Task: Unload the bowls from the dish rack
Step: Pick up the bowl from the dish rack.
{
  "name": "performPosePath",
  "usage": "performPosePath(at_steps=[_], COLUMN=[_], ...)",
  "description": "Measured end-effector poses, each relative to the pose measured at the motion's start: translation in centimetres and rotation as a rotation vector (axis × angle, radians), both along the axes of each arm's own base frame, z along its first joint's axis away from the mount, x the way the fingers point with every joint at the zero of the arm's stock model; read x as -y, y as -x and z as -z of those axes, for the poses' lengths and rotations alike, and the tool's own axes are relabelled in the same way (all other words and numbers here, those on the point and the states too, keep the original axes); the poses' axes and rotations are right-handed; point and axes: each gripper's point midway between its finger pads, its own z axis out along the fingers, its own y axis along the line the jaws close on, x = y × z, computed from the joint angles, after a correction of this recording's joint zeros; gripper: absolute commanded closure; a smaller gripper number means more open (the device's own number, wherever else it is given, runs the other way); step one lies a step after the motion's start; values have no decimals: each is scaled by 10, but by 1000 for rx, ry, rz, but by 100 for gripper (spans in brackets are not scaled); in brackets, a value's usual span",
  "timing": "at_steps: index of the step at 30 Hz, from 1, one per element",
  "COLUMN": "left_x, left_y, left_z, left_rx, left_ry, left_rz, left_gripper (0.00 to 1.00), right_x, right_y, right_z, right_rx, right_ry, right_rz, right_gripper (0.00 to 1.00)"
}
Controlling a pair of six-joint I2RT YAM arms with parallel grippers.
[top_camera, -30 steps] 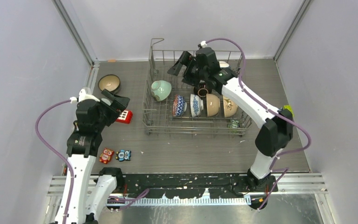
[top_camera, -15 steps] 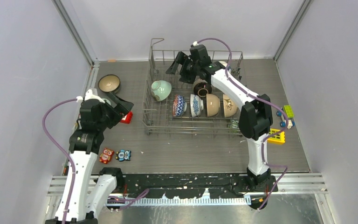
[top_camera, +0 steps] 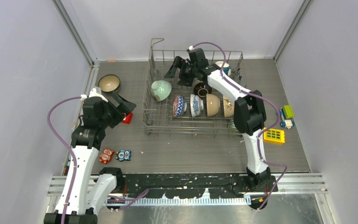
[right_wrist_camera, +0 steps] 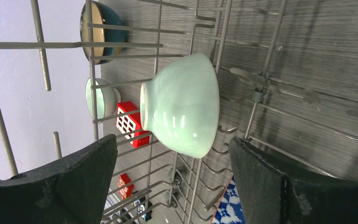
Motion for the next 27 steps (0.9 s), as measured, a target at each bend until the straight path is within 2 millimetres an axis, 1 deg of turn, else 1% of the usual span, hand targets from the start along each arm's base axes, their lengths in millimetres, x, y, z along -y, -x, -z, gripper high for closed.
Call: performPosePath(at_steps=[7,13,23,27], left_x=[0,0,0,0], left_y=[1,3,5,5], left_z=[1,2,8,9], left_rx=[-2,-5,-23,-26], left_ry=[-2,-3,-2,-3], left_rz=[4,4,5,5], left_gripper=[12,12,12,12], right_x=[-11,-13,-26,-32], right_y=[-5,-5,0,3], right_z=[14,30,31,38], right_rx=[-6,-41,-60,-79], right_ry=[-38,-43,-105,-114], right_rz=[-24,-23,-45,-54], right_gripper=[7,5,6,8])
